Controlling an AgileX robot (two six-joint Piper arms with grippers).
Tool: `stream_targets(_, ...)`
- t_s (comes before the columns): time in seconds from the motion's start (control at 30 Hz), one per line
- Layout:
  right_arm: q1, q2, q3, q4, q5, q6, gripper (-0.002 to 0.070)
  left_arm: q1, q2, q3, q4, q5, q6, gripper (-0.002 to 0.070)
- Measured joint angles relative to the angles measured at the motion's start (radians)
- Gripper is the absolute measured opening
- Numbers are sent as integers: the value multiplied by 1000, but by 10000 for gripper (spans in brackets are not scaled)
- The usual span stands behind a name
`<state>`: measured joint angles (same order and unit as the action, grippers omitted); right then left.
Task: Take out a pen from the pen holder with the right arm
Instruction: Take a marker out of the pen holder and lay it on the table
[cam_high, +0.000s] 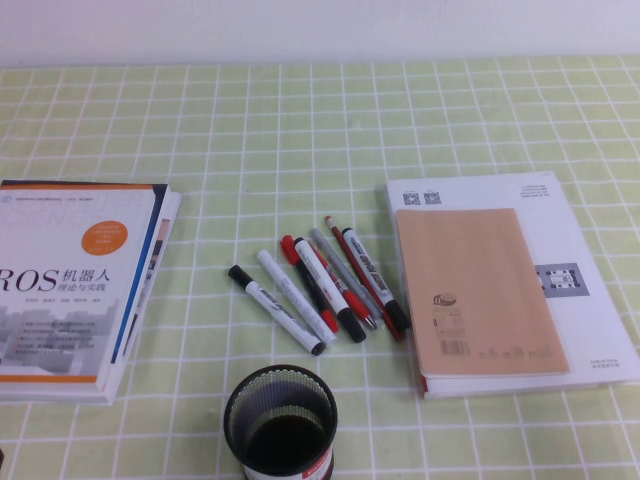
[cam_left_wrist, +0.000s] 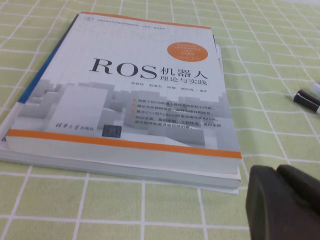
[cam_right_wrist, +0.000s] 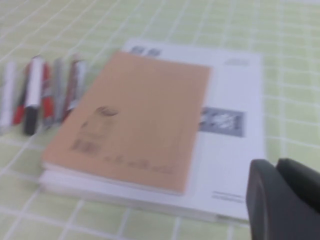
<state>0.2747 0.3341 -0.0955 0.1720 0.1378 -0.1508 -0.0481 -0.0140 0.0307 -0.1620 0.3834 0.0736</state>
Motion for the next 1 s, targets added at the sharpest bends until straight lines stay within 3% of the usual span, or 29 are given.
stream_targets(0.17, -79, -147, 76, 7, -6, 0, -13, 0, 0, 0, 0, 0, 0, -8)
stream_targets(0.47, -99, -332, 122, 12, 87, 0, -12, 0, 0, 0, 0, 0, 0, -8)
stream_targets(0.7, -116, -342, 123, -4, 233, 0, -13, 0, 0, 0, 0, 0, 0, -8)
stream_targets(1.0, -117, -342, 123, 0, 242, 0, -12, 0, 0, 0, 0, 0, 0, -8)
